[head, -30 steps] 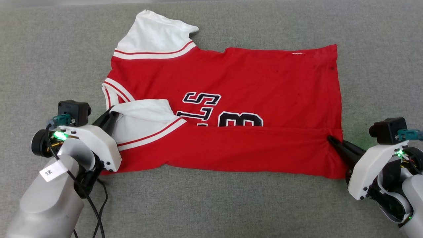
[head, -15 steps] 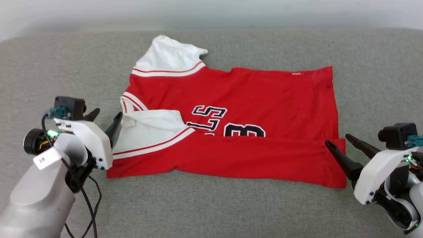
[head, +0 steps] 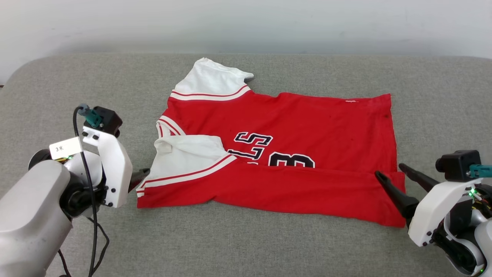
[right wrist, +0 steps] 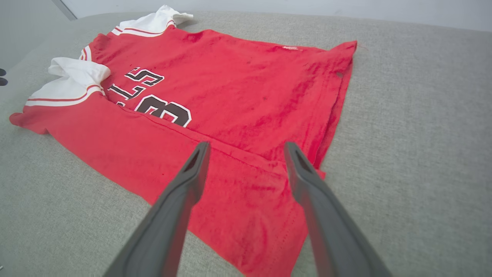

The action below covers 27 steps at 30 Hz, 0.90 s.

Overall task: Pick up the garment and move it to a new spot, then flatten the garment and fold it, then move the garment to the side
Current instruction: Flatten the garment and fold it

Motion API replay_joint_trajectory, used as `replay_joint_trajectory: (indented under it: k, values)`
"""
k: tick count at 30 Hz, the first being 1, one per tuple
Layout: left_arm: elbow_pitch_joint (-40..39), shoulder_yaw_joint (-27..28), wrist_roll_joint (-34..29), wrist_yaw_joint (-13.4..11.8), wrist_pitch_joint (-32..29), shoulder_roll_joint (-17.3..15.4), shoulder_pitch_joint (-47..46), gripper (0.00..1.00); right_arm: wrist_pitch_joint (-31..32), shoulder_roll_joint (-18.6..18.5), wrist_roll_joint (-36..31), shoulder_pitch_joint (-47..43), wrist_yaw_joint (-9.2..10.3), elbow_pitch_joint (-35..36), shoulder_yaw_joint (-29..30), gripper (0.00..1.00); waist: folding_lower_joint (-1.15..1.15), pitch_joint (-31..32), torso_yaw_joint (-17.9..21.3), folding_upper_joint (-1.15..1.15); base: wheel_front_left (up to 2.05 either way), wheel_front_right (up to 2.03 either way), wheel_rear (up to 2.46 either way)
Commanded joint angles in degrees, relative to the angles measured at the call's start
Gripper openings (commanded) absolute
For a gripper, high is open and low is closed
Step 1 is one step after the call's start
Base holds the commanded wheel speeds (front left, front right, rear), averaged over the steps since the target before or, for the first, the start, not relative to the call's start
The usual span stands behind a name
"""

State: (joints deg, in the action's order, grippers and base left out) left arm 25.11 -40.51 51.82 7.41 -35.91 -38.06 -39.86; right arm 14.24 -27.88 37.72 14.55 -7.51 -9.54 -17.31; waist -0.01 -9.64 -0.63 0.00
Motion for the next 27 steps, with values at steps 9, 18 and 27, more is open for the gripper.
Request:
replay_joint_trajectory:
  k: [9, 18, 27]
  values:
    - [-1.2, -1.9, 2.3, 0.0, -5.2, -1.9, 1.6, 1.00, 0.4, 0.7, -0.3, 0.5, 0.04, 0.9, 0.2, 1.00, 0.01, -2.1, 2.1, 0.00, 0.00, 0.00, 0.00]
    - [2.7, -3.9, 2.3, -0.2, -6.4, -1.3, 4.0, 1.00, -0.3, 1.0, -0.4, 2.0, 0.04, 0.6, -0.4, 1.00, 0.01, -4.5, 3.8, 0.00, 0.00, 0.00, 0.00]
    - [4.8, -7.6, 3.6, 0.0, -7.0, 1.2, 5.1, 0.00, 0.3, -0.5, -0.3, 3.9, 0.04, 0.6, -0.9, 1.00, 0.01, -4.3, 4.1, 0.00, 0.00, 0.00, 0.00]
